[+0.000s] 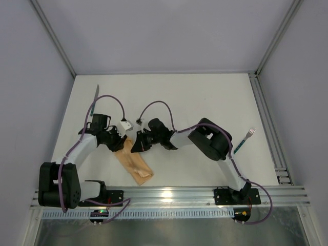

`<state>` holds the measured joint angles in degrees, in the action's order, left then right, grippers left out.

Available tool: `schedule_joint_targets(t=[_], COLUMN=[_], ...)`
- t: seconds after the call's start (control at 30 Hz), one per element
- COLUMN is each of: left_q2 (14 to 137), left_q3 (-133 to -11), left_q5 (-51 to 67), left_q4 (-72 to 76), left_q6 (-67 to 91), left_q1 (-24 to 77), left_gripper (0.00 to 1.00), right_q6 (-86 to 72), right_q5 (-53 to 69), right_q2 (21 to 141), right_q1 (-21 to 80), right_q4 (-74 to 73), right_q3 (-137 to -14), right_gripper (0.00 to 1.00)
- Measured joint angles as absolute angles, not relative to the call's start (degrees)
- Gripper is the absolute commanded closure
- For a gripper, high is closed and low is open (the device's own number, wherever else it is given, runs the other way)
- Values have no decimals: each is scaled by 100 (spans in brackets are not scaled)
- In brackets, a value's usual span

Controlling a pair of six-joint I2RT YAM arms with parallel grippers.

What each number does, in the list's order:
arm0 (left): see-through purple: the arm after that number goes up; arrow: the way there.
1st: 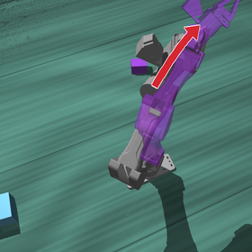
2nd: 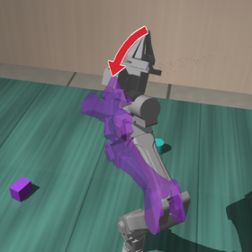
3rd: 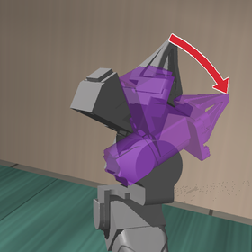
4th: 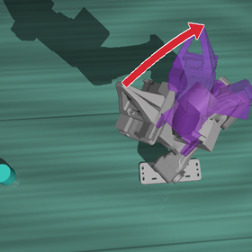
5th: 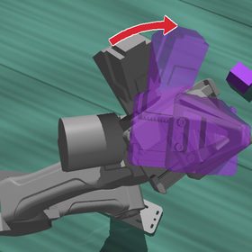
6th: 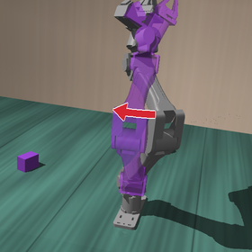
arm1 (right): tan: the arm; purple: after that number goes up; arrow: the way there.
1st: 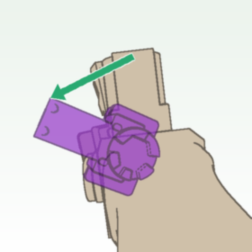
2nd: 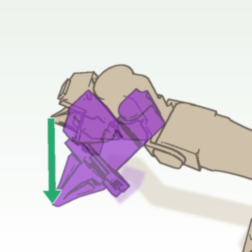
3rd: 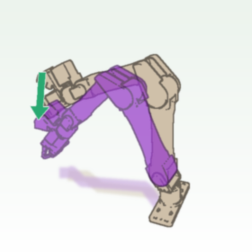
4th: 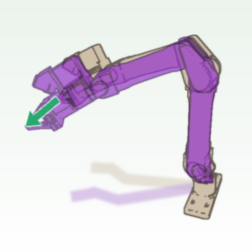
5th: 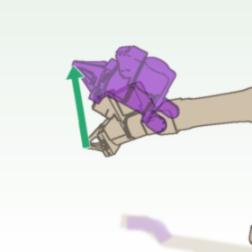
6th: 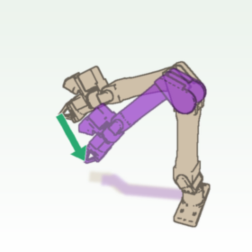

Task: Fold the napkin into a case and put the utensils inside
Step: Turn over the smaller rectangle-folded napkin at the center of the board.

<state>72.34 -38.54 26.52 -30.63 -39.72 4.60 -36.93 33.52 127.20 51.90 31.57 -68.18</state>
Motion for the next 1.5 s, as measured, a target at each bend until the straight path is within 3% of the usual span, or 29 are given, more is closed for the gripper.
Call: schedule_joint_targets(t=[0.17, 0.5, 1.03, 1.5], left_q2=[7170, 6917, 6866, 6761], left_q3=[-4390, -5046, -5057, -5137], left_q5=[2995, 3382, 3218, 3098], left_q4=[-4014, -5207, -5269, -5253], left_q6=[-4276, -4639, -4477, -4399], left_q1=[447, 150, 75, 62], left_gripper=[56, 57, 61, 61], right_q6=[-3146, -1984, -642, 285], right_q5=[2722, 1365, -1212, -3323], right_q2=[12138, 11067, 9922, 9679], right_q1=[5201, 5199, 5048, 4930], right_q4=[2388, 1039, -1087, -2152], right_q3=[-6565, -6403, -6160, -5981], right_gripper=[96, 96, 96, 96])
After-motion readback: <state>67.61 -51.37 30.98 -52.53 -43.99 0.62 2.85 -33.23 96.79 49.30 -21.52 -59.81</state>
